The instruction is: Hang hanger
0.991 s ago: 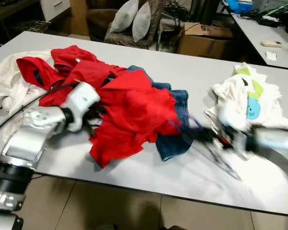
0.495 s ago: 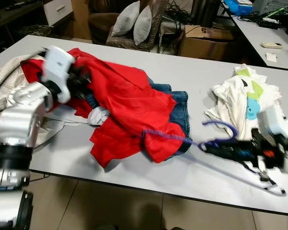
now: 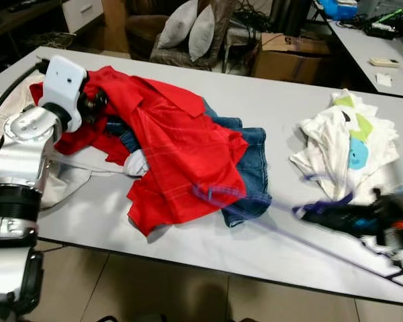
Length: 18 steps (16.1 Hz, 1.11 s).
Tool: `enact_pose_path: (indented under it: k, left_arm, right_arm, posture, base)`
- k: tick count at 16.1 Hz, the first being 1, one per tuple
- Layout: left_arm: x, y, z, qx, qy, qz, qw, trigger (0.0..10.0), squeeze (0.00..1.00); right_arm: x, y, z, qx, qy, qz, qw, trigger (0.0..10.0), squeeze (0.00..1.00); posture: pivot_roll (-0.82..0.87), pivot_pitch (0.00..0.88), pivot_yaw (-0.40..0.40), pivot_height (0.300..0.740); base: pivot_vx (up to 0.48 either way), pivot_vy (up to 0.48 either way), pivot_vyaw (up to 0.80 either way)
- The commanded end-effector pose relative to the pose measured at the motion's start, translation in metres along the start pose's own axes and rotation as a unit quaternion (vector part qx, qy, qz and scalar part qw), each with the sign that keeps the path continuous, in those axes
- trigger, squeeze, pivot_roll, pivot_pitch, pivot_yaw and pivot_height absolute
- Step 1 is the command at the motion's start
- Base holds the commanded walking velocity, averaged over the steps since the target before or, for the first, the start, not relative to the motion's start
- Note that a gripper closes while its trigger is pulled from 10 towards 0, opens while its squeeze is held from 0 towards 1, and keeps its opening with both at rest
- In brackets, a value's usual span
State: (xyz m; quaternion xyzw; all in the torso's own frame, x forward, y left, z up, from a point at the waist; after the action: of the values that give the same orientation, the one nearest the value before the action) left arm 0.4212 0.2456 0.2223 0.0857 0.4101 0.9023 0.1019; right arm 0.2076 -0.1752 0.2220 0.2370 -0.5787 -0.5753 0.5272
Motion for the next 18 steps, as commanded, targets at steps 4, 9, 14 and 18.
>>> enact_pose_path:
  k: [4, 9, 14, 18]
  left_arm:
    - [0.025, -0.004, -0.069, -0.004, -0.199, -0.042, 0.979, 10.0, 1.00]
    - [0.077, 0.012, -0.117, 0.029, -0.304, -0.078, 0.949, 10.0, 1.00]
    - [0.113, 0.047, -0.054, 0.146, -0.188, -0.153, 0.959, 10.0, 1.00]
    - [0.074, 0.077, -0.056, 0.209, -0.056, -0.188, 0.958, 10.0, 0.00]
  right_arm:
    - [0.008, 0.038, 0.003, 0.005, -0.002, -0.132, 0.991, 10.0, 0.00]
    - [-0.014, 0.043, -0.058, -0.024, -0.189, -0.222, 0.956, 10.0, 0.00]
    - [-0.046, 0.037, -0.087, -0.096, -0.316, -0.302, 0.894, 10.0, 0.00]
    - [-0.044, 0.027, -0.104, -0.104, -0.442, -0.308, 0.836, 10.0, 0.00]
  posture:
    - [0.03, 0.000, -0.031, 0.740]
    - [0.04, 0.000, -0.031, 0.740]
    - [0.08, 0.000, -0.061, 0.740]
    - [0.07, 0.000, -0.066, 0.740]
  base:
    - [0.000, 0.000, 0.00]
    - [0.000, 0.000, 0.00]
    - [0.000, 0.000, 0.00]
    - [0.000, 0.000, 0.00]
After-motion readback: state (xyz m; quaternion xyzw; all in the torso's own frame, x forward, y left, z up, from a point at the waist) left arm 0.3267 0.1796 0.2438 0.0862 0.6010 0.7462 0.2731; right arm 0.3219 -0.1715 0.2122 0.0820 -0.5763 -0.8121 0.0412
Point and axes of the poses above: a point about 5 cm out from each wrist's last joint towards the gripper, its own x axis pointing back from the gripper into the wrist, its own y axis along the axis of the wrist's last joint, z = x × y, the point moved 6 cm from there along -x, pointing out of the wrist towards the gripper, and after that the axes turned 14 degrees about -x, right-handed, at the moved point
